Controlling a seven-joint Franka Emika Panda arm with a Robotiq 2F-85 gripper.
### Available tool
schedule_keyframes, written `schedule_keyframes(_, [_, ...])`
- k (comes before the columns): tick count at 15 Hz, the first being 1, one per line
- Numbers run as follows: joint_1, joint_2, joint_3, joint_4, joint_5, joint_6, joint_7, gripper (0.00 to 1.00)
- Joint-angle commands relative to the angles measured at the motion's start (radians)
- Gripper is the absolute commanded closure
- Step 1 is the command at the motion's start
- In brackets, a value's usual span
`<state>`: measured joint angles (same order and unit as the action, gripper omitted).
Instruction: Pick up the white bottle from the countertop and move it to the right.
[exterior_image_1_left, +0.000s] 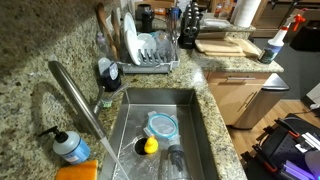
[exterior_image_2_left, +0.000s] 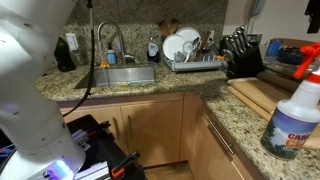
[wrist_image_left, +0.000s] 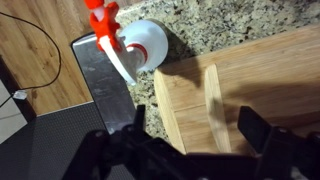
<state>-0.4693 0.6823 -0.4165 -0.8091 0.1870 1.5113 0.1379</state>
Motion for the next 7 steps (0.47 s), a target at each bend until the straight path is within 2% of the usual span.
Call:
schedule_keyframes(1, [0.008,-0.061,0.055,0.046,0.101,0.005,-0.004,0.00])
schedule_keyframes(6, [0.120,-0.179,0.165,0.010,0.252,-0.043,0.046,0.00])
schedule_keyframes(7, [0.086,-0.135,0.131,0.064,0.217,-0.033,0.035,0.00])
